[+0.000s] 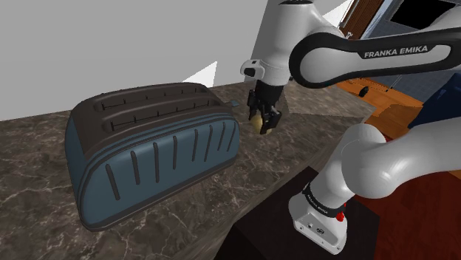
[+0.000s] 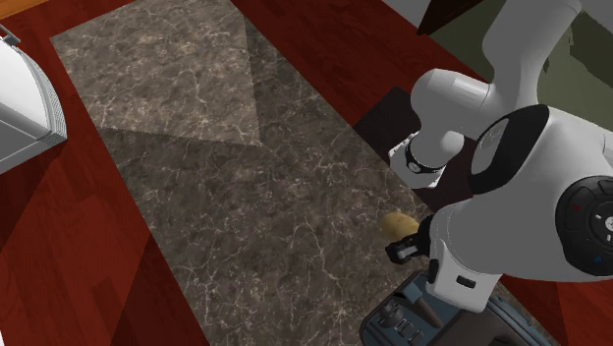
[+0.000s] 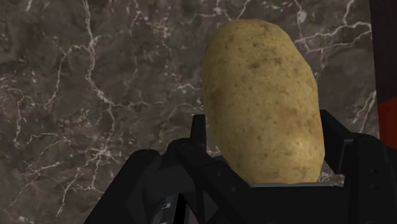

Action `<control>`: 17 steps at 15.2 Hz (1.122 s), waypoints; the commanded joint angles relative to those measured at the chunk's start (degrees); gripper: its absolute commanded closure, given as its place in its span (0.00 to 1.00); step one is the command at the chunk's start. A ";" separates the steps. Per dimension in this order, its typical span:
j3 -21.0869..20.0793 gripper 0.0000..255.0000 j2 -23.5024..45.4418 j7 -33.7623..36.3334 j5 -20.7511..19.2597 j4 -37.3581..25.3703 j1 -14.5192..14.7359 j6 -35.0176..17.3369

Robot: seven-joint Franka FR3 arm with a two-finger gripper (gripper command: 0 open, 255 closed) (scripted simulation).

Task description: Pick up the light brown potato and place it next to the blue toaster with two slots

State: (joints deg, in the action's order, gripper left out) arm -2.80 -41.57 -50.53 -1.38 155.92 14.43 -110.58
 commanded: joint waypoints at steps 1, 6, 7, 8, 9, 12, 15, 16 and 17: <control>0.06 1.00 0.55 -0.03 -0.09 1.25 -0.08 -1.83; -0.04 1.00 2.31 0.20 -0.13 4.17 -0.11 -6.49; -0.07 1.00 2.73 0.26 -0.15 4.71 -0.12 -7.46; -0.09 1.00 3.17 0.31 -0.16 5.25 -0.13 -8.44; -0.12 1.00 3.64 0.36 -0.18 5.77 -0.15 -9.43; -0.20 1.00 5.21 0.53 -0.24 7.26 -0.20 -12.48; -0.33 1.00 7.59 0.78 -0.36 8.99 -0.29 -16.58; -0.32 1.00 7.59 0.78 -0.36 8.99 -0.29 -16.58; -0.33 1.00 7.57 0.78 -0.36 8.99 -0.30 -16.58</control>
State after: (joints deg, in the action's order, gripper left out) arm -3.08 -34.25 -49.86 -1.73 164.47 14.13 -126.70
